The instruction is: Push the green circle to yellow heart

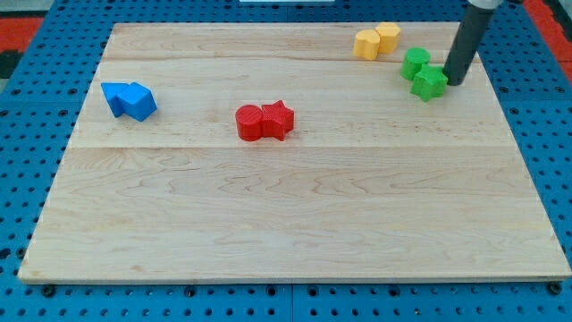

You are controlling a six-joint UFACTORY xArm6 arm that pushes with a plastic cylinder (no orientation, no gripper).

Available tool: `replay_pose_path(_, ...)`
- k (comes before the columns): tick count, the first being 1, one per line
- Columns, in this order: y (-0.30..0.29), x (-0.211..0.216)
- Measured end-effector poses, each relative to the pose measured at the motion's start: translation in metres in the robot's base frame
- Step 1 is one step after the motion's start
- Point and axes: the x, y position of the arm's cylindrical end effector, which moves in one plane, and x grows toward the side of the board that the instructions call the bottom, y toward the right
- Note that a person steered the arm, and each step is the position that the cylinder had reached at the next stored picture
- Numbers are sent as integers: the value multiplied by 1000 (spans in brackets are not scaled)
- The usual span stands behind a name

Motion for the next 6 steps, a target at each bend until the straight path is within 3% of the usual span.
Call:
replay_pose_path(1,0,-37)
replay_pose_path(2,-4,-40)
replay_pose_path(3,21,-12)
replay_pose_path(4,-6,-6)
replay_pose_path(6,-68,-32)
